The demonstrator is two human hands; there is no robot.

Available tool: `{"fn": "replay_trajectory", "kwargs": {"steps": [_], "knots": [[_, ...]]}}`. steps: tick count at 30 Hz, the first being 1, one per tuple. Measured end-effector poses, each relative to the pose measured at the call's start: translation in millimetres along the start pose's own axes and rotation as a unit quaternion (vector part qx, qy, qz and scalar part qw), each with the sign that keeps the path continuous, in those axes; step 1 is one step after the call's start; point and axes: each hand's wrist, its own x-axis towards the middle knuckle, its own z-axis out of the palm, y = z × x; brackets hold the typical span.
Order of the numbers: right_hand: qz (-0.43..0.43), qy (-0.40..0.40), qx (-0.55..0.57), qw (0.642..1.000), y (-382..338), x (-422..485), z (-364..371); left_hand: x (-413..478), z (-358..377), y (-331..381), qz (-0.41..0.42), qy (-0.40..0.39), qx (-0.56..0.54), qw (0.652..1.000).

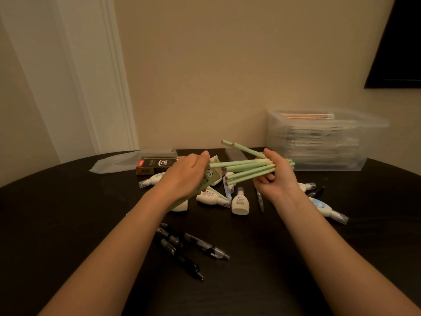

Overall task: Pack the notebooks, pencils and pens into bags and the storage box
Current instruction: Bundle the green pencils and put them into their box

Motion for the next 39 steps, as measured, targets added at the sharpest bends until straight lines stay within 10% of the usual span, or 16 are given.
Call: {"fn": "replay_trajectory", "kwargs": {"steps": [12,23,39], "knots": [[-0.096,0.085,-0.054,0.990,-12.2,-0.3,-3.3,-5.2,-9.7,3.3,-0.019,-0.052,-0.082,0.995],[-0.238,0.035,-0.143,0.960,-11.5,-16.2,15.9,4.0,-3.8,-2.6,0.029,-0.053,0.058,0.996],[-0.158,-0.012,-0.159,0.974,4.7,-17.0,17.3,3.7,-2.3,-1.2,0.034,-0.145,-0.064,0.987]]}}
